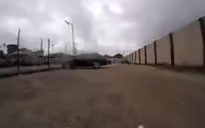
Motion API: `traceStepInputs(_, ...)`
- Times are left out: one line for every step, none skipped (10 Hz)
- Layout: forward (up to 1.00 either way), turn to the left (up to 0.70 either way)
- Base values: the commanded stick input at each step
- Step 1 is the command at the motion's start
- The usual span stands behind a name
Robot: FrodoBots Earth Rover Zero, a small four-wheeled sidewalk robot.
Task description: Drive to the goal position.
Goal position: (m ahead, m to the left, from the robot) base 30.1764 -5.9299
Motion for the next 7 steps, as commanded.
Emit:
traceStepInputs(0.50,0.00)
traceStepInputs(0.50,0.00)
traceStepInputs(0.50,0.00)
traceStepInputs(0.50,0.00)
traceStepInputs(0.50,0.00)
traceStepInputs(0.50,0.00)
traceStepInputs(0.50,0.00)
